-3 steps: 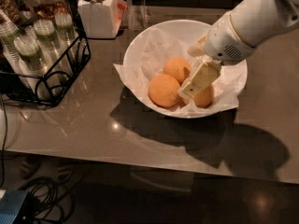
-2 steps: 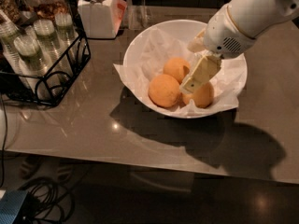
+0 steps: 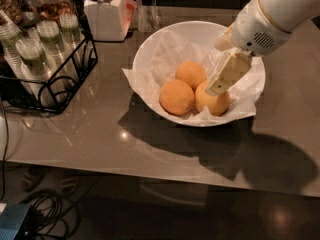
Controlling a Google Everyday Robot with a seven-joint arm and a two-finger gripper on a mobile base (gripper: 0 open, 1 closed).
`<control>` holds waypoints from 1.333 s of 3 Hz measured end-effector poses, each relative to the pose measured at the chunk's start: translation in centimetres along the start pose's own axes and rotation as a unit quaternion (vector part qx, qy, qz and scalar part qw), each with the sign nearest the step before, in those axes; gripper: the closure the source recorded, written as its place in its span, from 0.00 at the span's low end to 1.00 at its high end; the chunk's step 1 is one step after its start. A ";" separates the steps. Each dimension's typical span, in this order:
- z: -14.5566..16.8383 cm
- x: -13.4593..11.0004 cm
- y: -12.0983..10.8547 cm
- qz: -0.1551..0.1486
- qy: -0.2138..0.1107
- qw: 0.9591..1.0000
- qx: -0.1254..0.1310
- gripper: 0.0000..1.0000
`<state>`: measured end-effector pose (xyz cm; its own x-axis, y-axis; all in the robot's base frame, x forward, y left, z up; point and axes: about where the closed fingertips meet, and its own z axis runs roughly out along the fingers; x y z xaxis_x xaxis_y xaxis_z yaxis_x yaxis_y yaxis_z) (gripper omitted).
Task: Pick orange from white bowl
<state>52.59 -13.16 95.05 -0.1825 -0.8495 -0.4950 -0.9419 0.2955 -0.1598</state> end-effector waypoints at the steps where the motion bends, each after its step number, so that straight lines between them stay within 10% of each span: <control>1: 1.0 2.4 0.5 0.039 -0.021 0.999 -0.012 0.21; 4: 4.5 4.2 1.1 0.091 -0.061 0.993 -0.045 0.23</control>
Offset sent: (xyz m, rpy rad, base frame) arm -0.0101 -0.0340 -0.0546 0.1934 0.0956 -0.1319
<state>52.03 -14.41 88.92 -0.3219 -0.7248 -0.6092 -0.9187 0.3947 0.0158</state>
